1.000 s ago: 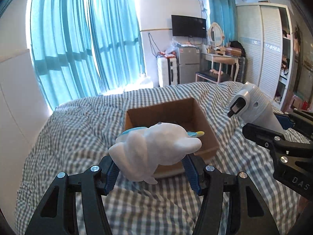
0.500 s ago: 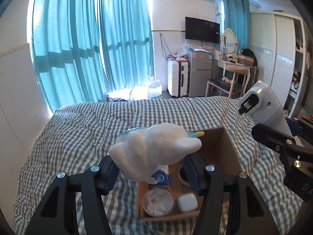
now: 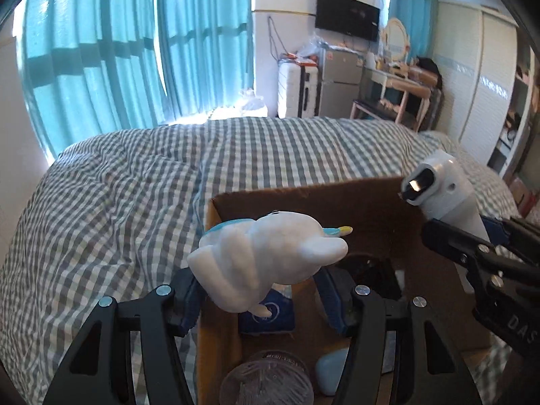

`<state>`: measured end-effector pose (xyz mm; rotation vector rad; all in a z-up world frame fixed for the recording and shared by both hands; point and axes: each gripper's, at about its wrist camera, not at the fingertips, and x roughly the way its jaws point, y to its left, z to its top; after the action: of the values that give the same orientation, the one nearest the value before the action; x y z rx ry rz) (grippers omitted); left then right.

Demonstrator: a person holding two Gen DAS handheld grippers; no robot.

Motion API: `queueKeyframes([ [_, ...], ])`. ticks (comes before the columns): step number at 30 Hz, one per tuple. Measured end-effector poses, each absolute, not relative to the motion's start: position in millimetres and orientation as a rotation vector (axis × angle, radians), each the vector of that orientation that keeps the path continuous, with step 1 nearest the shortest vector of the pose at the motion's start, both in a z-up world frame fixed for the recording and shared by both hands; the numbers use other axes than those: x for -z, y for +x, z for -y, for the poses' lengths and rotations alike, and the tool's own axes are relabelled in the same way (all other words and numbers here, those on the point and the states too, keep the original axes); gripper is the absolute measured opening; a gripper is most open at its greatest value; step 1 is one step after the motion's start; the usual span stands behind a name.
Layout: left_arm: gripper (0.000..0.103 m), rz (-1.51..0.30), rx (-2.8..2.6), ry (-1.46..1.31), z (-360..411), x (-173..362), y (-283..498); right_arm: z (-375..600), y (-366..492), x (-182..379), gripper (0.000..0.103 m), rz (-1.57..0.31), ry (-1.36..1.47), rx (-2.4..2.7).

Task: Organize objects
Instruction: 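Carry the plush toy and white device over the box, then open both tools to drop the plush toy and device into the box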

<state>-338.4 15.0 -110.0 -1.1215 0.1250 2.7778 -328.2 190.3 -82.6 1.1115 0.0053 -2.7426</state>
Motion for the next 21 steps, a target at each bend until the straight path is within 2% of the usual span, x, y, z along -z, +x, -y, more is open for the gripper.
queueKeyframes([
  [8,0.061,-0.242,-2.767,-1.094,-31.8,113.0,-332.5,-185.4,-321.1,101.4,0.040,-0.047,1.146,2.730],
  [21,0.061,-0.225,-2.695,-1.171,-37.7,130.9,-333.0,-188.7,-317.4,104.2,0.041,-0.040,1.159,2.711],
])
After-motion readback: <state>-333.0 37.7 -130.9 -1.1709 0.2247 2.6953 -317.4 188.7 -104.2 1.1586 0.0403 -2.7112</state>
